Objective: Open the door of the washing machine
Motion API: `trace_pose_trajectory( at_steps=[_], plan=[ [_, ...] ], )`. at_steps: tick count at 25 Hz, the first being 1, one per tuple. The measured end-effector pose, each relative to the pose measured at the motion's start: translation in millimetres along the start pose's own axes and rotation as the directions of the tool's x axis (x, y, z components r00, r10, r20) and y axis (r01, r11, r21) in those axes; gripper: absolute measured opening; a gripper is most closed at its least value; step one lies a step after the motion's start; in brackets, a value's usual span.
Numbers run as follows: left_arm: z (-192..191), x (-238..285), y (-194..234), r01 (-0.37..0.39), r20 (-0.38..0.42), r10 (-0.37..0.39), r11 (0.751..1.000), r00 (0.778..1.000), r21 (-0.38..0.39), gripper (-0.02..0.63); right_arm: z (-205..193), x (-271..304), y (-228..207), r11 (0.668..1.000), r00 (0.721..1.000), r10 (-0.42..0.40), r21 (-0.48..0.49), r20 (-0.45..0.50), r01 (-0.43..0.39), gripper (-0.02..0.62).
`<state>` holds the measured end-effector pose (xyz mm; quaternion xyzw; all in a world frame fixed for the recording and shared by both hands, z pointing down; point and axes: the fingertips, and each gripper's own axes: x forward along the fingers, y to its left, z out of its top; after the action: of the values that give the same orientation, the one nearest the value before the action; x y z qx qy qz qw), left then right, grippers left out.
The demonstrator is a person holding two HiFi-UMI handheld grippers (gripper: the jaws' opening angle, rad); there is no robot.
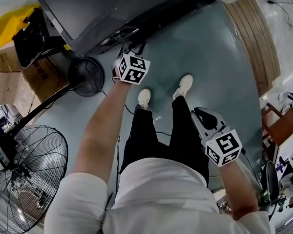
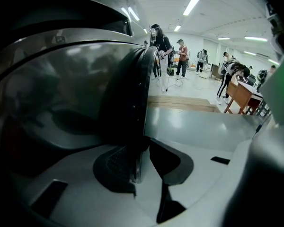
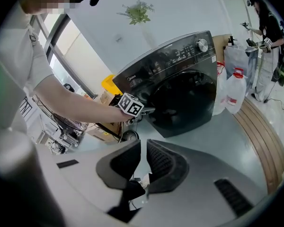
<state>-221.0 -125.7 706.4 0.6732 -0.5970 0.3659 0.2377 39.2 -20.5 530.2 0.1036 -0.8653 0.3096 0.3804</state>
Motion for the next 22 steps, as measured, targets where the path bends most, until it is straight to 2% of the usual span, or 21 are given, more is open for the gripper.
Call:
trace_pose_trajectory(
  at_steps=[7, 22],
  plan=[
    [-1.1, -0.4, 1.0, 0.021, -0.011, -0.022, 0.996, 1.000, -0.085, 0.109, -3.8, 2.2, -0.9, 1.000, 1.000, 0.008, -0.006, -0.001, -0.008, 0.048],
    [-0.2, -3.3, -0.2, 0.042, -0.020, -0.044, 0.995, 0.999, -0.090, 0.100, -9.7, 0.6, -5.5, 1.000, 1.000, 0.000, 0.012, -0.012, 0.000, 0.048]
  ],
)
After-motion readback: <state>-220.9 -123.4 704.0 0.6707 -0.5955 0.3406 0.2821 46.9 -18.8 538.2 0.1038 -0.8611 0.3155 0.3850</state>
